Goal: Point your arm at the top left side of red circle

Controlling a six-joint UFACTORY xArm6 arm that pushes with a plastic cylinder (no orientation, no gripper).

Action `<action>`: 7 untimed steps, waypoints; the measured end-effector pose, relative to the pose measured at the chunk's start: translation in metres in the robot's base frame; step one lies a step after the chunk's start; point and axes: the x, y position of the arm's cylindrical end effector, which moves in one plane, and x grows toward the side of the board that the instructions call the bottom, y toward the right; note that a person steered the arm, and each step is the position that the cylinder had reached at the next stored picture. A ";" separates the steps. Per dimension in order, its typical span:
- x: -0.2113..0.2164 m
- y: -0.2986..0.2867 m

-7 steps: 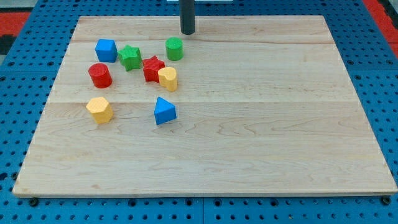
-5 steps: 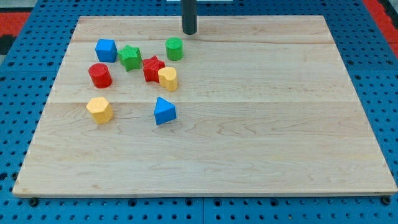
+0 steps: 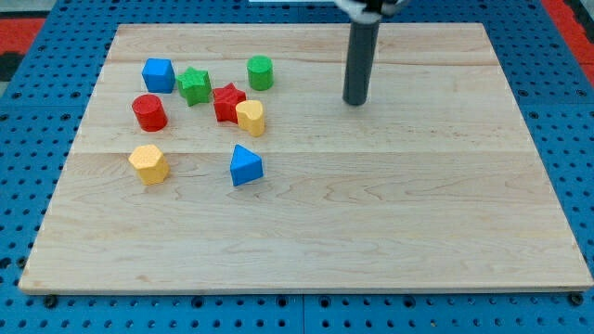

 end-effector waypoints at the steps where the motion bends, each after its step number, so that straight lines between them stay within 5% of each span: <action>1: 0.086 -0.015; 2: 0.184 -0.051; 3: 0.200 -0.168; 4: 0.178 -0.285; 6: 0.029 -0.334; 7: -0.008 -0.310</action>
